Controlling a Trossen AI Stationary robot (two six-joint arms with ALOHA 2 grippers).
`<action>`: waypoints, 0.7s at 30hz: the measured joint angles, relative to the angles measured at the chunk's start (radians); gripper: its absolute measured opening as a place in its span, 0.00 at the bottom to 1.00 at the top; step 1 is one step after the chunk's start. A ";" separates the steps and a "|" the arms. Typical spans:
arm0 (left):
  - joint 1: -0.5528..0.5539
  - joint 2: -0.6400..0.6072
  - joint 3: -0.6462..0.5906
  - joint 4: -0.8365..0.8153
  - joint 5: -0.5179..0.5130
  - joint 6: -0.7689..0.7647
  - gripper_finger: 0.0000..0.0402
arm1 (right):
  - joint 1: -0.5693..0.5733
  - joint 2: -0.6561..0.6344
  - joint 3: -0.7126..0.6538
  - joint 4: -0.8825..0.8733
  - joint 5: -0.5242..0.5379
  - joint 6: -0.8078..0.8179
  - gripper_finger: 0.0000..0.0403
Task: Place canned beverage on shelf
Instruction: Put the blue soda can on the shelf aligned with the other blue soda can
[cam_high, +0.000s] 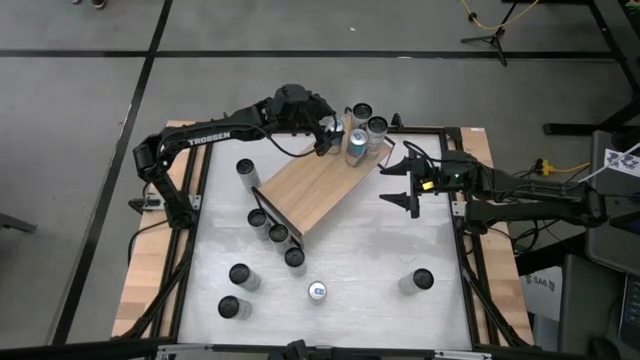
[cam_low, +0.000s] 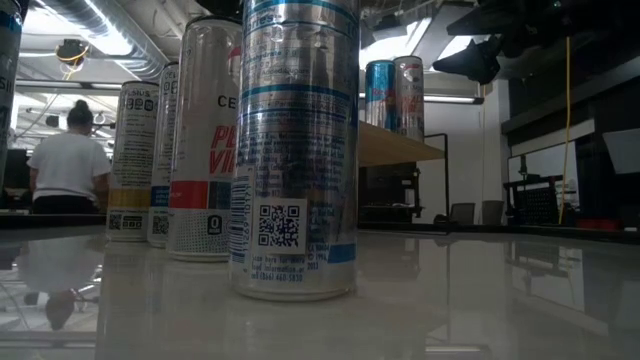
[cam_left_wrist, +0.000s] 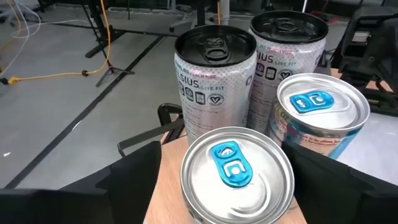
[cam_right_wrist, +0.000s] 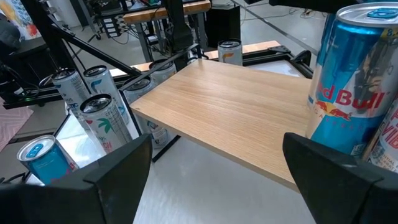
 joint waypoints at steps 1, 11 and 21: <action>0.000 0.000 0.000 0.000 0.002 0.000 0.77 | 0.000 0.000 0.000 0.000 0.000 0.000 0.88; 0.007 0.000 0.000 0.002 0.147 0.016 0.56 | 0.000 0.000 0.000 0.000 0.000 0.000 0.88; 0.053 0.000 -0.001 -0.001 0.345 0.018 0.54 | 0.000 0.000 0.000 0.000 0.000 0.000 0.88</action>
